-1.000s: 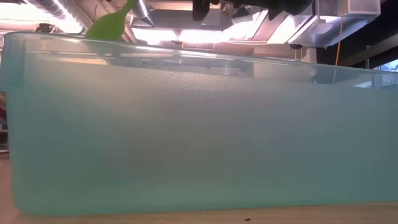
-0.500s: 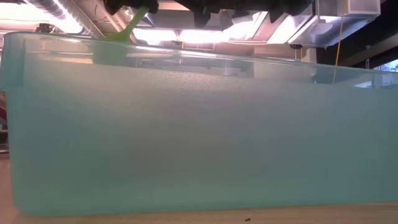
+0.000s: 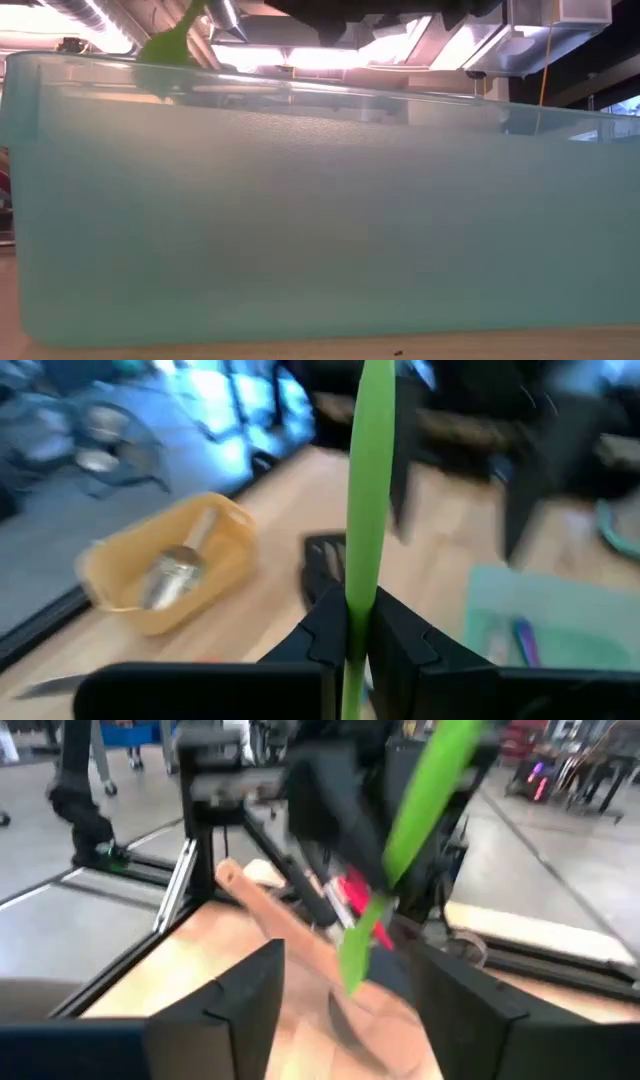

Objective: Pick & Place Kitchen Items
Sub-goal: Put the green spatula into the transparent bin

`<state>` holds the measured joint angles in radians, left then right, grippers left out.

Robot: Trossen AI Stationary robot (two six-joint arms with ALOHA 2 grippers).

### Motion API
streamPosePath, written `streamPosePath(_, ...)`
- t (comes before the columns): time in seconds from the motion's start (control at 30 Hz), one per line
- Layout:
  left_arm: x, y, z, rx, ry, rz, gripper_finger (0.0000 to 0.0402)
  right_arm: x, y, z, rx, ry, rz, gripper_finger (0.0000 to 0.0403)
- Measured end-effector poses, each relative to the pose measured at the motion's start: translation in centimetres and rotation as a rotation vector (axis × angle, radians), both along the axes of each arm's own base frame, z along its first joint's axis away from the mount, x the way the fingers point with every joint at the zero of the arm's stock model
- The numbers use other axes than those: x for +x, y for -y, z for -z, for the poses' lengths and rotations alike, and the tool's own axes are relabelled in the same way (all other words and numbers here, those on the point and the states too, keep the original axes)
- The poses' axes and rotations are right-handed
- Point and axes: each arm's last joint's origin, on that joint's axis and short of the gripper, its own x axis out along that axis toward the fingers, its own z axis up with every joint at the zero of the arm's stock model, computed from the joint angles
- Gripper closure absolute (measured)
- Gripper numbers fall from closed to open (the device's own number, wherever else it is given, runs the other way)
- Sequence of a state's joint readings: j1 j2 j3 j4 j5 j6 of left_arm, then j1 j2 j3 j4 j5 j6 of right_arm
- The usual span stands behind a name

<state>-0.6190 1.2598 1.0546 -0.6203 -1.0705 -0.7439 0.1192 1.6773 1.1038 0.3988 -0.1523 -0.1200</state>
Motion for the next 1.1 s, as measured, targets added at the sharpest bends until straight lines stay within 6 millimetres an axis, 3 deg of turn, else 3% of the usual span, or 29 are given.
streamPosePath(0.2, -1.5, 2.2, 1.1, 0.067, 0.125, -0.092, 0.0383, -0.9, -0.3, -0.2, -0.014, -0.082, -0.012, 0.0164)
streamPosePath(0.37, -1.1, 2.7, 2.7, 0.071, 0.142, -0.136, 0.0383, -1.4, -0.3, -0.2, -0.021, -0.127, -0.012, 0.0164)
streamPosePath(0.5, -1.3, 2.0, 3.7, 0.075, 0.111, -0.184, 0.0383, -1.7, -0.3, -0.2, -0.028, -0.159, -0.016, 0.0163)
streamPosePath(0.77, -3.8, -1.0, 4.4, 0.081, 0.013, -0.347, 0.0383, -1.8, -0.3, -0.2, -0.029, -0.173, -0.021, 0.0163)
streamPosePath(1.1, -4.7, -0.6, 7.8, 0.041, 0.098, -0.342, 0.0383, -1.9, -0.3, -0.1, -0.040, -0.178, -0.023, 0.0163)
